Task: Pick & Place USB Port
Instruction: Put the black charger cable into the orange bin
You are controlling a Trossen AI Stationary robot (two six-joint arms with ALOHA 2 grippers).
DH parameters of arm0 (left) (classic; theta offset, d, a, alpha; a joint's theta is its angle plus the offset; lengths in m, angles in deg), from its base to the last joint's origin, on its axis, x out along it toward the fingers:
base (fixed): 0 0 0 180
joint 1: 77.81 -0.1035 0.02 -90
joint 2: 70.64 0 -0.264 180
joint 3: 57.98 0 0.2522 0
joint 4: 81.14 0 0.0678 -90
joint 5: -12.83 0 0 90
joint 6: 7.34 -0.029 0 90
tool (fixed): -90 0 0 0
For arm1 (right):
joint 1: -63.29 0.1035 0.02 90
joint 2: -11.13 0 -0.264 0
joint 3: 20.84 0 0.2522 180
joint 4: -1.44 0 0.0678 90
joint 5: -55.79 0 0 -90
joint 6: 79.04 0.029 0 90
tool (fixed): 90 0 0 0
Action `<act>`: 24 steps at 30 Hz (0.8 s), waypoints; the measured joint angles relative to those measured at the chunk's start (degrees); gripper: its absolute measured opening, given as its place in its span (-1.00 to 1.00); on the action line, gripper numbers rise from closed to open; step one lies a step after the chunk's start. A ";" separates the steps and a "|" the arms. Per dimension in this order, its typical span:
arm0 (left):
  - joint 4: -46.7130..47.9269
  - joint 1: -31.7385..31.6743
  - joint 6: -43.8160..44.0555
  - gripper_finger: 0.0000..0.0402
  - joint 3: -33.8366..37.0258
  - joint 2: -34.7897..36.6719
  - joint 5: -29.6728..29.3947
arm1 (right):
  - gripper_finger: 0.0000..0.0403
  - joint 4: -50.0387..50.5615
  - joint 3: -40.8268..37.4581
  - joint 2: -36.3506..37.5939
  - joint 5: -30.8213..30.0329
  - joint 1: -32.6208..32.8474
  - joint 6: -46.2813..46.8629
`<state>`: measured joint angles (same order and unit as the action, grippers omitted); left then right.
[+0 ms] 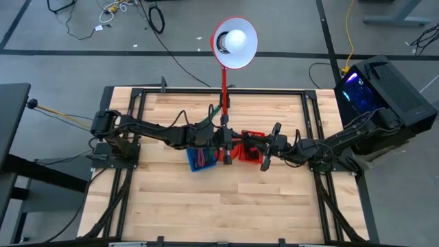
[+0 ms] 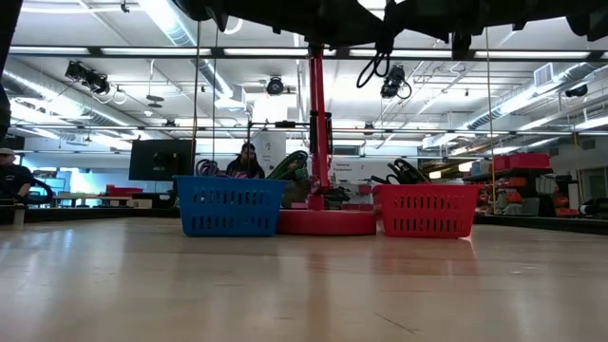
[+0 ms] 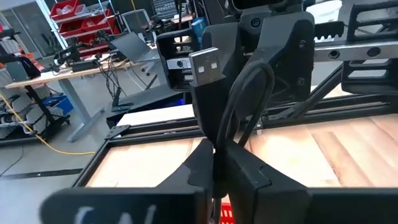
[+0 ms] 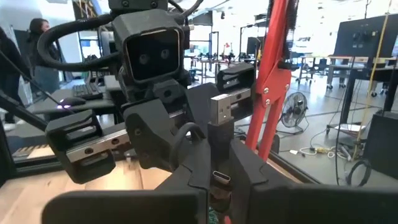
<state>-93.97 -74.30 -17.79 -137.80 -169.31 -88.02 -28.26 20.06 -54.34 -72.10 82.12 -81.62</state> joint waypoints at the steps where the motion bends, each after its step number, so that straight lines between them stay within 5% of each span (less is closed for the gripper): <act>1: -0.01 0.02 0.06 -0.78 0.00 0.00 0.01 | -0.88 0.21 0.00 0.00 -0.01 0.00 -0.02; 11: 3.18 0.14 -1.20 -0.61 -0.15 1.60 -2.39 | -0.88 10.35 -0.07 1.78 -5.90 0.94 4.95; 24: 20.28 0.13 -4.17 -0.65 -0.15 9.32 -12.86 | -0.88 30.45 -0.07 2.09 -4.72 0.74 29.71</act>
<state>-73.69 -74.17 -21.96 -137.95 -159.99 -100.89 2.19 19.98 -52.25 -76.82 82.87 -51.91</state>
